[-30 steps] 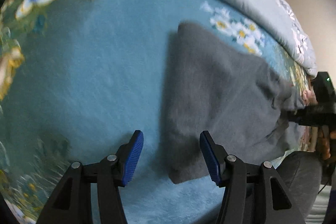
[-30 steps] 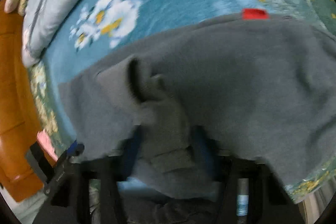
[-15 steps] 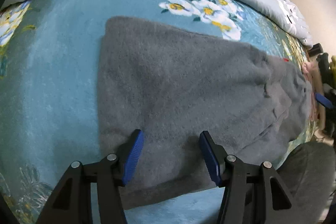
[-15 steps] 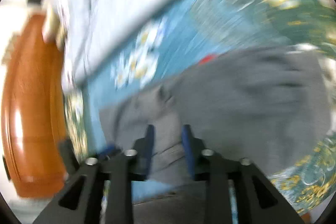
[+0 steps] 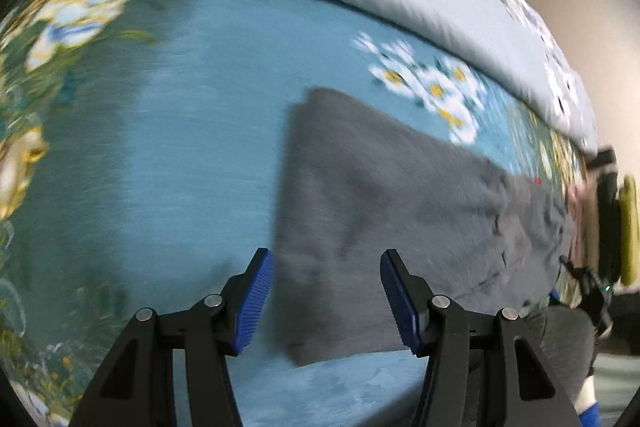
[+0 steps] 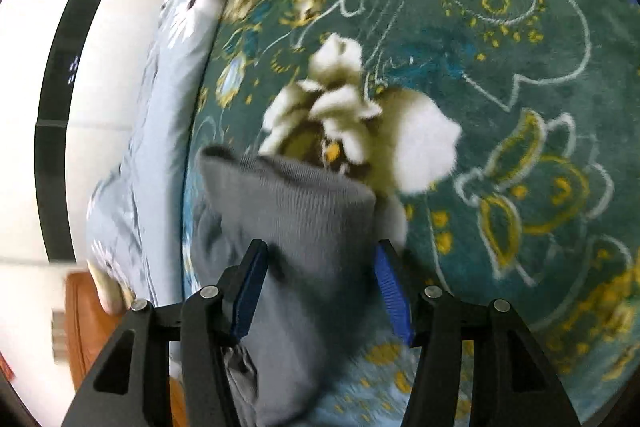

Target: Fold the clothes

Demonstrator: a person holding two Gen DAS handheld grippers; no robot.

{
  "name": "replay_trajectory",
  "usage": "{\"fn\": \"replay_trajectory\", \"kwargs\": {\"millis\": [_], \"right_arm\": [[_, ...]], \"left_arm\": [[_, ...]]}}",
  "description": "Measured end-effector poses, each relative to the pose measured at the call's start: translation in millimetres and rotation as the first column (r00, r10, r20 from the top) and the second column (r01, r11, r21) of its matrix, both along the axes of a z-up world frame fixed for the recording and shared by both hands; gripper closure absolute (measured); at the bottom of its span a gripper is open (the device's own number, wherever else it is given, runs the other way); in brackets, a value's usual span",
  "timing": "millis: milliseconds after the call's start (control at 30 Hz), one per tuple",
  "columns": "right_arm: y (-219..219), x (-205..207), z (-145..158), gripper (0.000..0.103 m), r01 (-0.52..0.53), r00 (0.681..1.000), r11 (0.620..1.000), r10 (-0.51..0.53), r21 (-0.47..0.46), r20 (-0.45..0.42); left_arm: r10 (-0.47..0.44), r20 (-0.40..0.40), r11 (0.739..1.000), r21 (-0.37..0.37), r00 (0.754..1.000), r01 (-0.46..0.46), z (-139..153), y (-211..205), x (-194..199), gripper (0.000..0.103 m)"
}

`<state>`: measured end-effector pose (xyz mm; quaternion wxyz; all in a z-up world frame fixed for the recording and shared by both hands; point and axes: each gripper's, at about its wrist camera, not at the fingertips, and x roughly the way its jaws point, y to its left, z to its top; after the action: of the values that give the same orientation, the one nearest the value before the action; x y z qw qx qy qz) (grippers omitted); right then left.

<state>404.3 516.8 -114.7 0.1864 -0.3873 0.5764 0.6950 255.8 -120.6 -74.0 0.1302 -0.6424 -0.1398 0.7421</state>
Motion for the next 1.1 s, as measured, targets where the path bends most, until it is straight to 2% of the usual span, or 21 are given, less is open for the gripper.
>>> {"fn": "replay_trajectory", "kwargs": {"millis": [100,133,167,200,233,400,467,533,633,700,767,833,900,1000,1100], "right_arm": [[0.9,-15.2,-5.6,0.047,0.031,0.999,0.999,-0.032,0.015,0.029],[-0.6,-20.6,-6.8,0.052,0.037,0.998,0.999,-0.038,0.023,0.042],[-0.8,-24.1,-4.1,0.060,0.031,0.998,0.999,-0.033,0.032,0.053],[-1.1,-27.6,-1.2,0.075,0.025,0.998,0.999,-0.028,0.041,0.065],[-6.4,-32.0,11.8,0.083,0.001,0.999,0.998,-0.004,0.062,0.049],[-32.6,-54.3,76.8,0.085,-0.113,0.993,0.978,0.119,0.176,-0.021],[-57.6,-73.5,114.3,0.085,-0.188,0.978,0.949,0.206,0.254,-0.044],[-96.4,-102.3,150.0,0.085,-0.281,0.946,0.898,0.319,0.339,-0.060],[-171.1,-129.6,194.5,0.085,-0.409,0.873,0.797,0.483,0.443,-0.063],[-232.5,-148.1,217.2,0.085,-0.498,0.801,0.707,0.597,0.502,-0.047],[-288.3,-160.8,218.9,0.085,-0.577,0.729,0.620,0.685,0.532,-0.008],[-346.1,-173.9,200.3,0.085,-0.657,0.651,0.513,0.756,0.552,0.072],[-394.8,-185.5,164.1,0.085,-0.740,0.577,0.424,0.800,0.523,0.168],[-436.3,-184.3,113.5,0.084,-0.829,0.487,0.348,0.833,0.437,0.262],[-477.6,-183.1,63.0,0.080,-0.901,0.385,0.269,0.856,0.339,0.346]], "left_arm": [[0.063,-0.009,0.998,-0.006,0.998,-0.063,4.0,-26.1,3.2,0.043],[0.082,-0.014,0.997,-0.011,0.997,-0.082,5.6,-36.2,5.3,0.043],[0.102,-0.012,0.995,-0.011,0.995,-0.102,5.2,-45.7,7.1,0.043],[0.121,-0.010,0.993,-0.010,0.993,-0.122,4.5,-55.1,8.9,0.043],[0.142,-0.004,0.990,-0.004,0.990,-0.142,3.2,-63.6,10.5,0.043],[0.199,0.009,0.979,0.048,0.980,-0.199,-0.9,-85.9,15.2,0.043],[0.200,0.003,0.977,0.071,0.980,-0.200,0.5,-86.8,15.3,0.043],[0.186,-0.011,0.978,0.102,0.982,-0.184,4.5,-83.4,15.9,0.043],[0.170,-0.032,0.977,0.135,0.985,-0.164,10.5,-80.0,17.8,0.043],[0.164,-0.039,0.976,0.152,0.986,-0.157,13.0,-80.4,19.9,0.043],[0.169,-0.038,0.973,0.164,0.985,-0.161,13.2,-83.7,22.5,0.043],[0.180,-0.029,0.969,0.177,0.983,-0.173,11.4,-88.3,25.2,0.043],[0.189,-0.020,0.964,0.193,0.982,-0.182,9.9,-92.0,29.3,0.043],[0.197,-0.002,0.959,0.211,0.980,-0.192,4.8,-94.1,33.2,0.043],[0.203,0.045,0.945,0.252,0.978,-0.208,-7.8,-91.0,33.3,0.043]]}}
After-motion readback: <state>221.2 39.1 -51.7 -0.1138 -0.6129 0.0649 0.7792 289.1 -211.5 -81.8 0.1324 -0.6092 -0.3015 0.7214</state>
